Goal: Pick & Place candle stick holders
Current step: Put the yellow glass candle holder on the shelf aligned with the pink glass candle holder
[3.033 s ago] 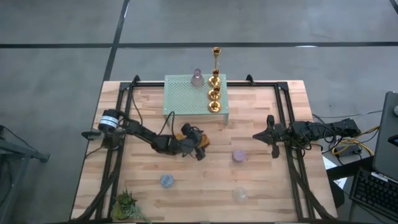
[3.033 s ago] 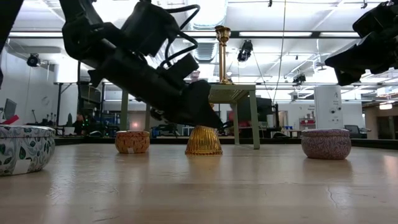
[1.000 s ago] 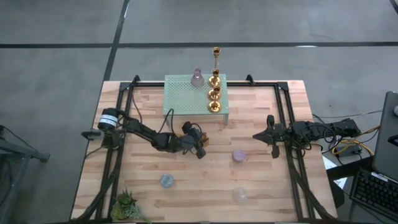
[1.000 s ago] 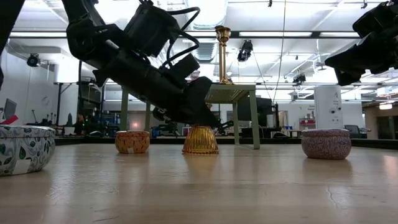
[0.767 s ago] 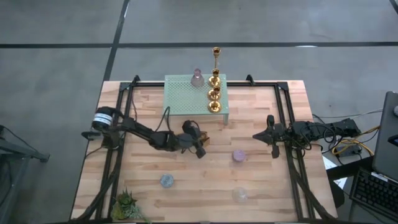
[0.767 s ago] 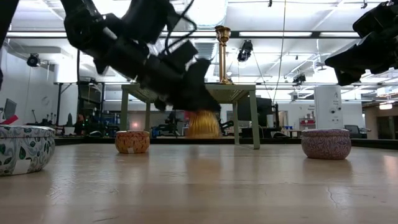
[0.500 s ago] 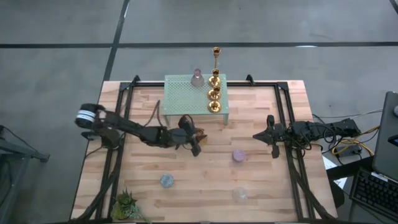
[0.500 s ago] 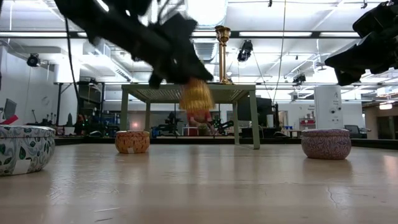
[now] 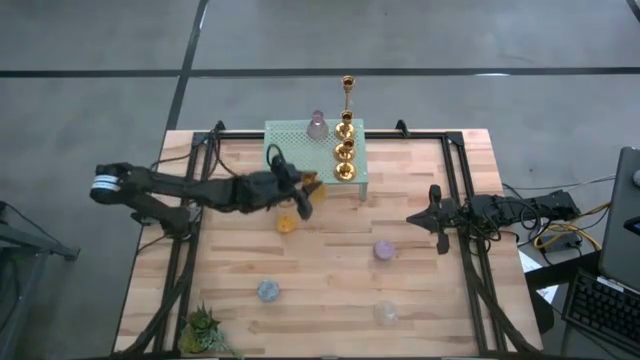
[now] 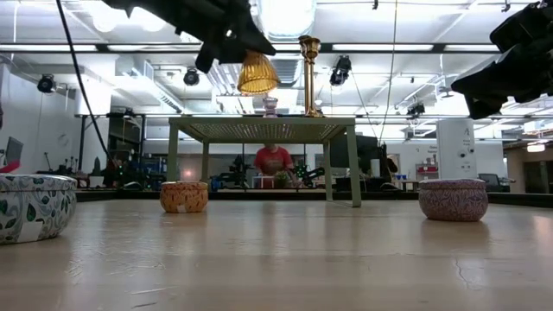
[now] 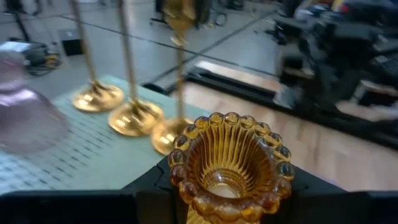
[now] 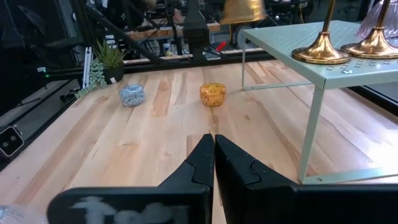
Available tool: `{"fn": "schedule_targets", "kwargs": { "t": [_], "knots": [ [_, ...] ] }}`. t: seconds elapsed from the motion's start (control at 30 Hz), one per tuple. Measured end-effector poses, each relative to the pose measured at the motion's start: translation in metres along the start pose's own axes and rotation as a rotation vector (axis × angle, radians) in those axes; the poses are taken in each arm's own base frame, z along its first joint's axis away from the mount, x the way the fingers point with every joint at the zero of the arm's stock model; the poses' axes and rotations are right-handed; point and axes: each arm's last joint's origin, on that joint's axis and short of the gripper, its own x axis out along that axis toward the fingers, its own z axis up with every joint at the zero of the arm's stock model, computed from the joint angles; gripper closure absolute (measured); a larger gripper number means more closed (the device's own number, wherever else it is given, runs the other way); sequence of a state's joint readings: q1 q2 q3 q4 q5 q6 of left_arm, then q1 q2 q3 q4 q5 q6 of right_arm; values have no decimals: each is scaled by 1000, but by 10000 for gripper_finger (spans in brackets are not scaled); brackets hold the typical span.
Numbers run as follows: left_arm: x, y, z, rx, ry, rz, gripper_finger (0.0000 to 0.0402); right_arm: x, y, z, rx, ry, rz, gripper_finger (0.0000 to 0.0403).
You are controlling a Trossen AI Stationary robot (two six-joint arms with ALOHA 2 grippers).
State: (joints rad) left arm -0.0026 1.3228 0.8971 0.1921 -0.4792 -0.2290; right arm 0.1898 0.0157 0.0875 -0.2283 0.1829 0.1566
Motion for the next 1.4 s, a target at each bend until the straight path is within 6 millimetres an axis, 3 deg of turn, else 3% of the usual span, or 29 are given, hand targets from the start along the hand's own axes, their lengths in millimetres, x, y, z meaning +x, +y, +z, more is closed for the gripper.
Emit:
{"fn": "schedule_targets", "kwargs": {
  "t": [0.3,0.5,0.93,1.4],
  "knots": [
    [32,49,18,-16,3,101,267,0,0,0,0,0,0,394],
    [56,71,17,3,35,150,264,0,0,0,0,-1,0,394],
    [93,80,22,80,64,203,264,0,0,0,0,-1,0,394],
    [104,91,16,88,93,279,264,0,0,0,0,-1,-1,394]
  ]
}}
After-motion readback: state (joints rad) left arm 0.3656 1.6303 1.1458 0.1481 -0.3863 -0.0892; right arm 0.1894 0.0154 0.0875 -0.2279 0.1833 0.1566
